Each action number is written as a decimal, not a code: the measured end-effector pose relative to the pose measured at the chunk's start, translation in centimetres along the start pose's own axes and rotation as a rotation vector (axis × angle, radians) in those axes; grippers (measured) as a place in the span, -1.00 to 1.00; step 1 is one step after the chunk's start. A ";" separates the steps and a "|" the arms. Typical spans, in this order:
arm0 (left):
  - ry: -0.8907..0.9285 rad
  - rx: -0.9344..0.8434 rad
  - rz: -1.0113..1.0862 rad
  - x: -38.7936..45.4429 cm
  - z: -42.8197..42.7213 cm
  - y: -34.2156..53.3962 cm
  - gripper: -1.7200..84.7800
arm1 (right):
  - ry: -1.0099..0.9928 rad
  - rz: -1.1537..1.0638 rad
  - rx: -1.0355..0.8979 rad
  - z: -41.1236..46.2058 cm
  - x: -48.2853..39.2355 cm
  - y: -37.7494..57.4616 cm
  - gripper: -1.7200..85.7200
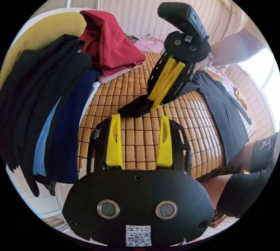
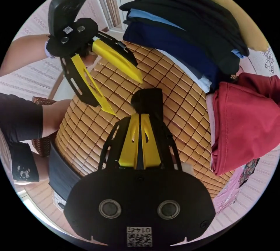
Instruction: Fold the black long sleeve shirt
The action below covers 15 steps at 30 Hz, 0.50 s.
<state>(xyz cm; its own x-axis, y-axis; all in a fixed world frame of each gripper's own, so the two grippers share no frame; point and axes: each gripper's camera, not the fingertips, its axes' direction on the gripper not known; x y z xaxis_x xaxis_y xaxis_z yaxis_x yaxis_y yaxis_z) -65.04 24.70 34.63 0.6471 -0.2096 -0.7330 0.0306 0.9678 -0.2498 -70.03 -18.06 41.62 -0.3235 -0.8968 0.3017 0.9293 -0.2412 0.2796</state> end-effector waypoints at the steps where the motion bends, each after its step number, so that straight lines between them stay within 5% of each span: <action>1: -0.012 0.009 0.046 0.1 -0.4 -1.0 -0.54 | -0.065 -0.024 0.028 -1.2 0.1 0.3 -0.98; 9: -0.040 -0.072 0.273 0.9 0.1 -6.3 -0.85 | -0.314 -0.229 0.084 -7.9 1.9 1.3 -0.98; 15: 0.113 -0.170 -0.213 -5.2 -1.9 -8.3 -0.96 | -0.043 -0.064 0.057 -6.8 4.0 -0.6 -0.98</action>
<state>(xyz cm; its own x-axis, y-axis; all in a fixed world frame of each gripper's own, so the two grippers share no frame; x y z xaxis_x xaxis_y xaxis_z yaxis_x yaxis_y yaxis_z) -70.12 17.51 39.33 0.5506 -0.4292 -0.7159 0.0230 0.8651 -0.5010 -70.63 -24.02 36.44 -0.3906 -0.8633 0.3196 0.8951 -0.2750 0.3510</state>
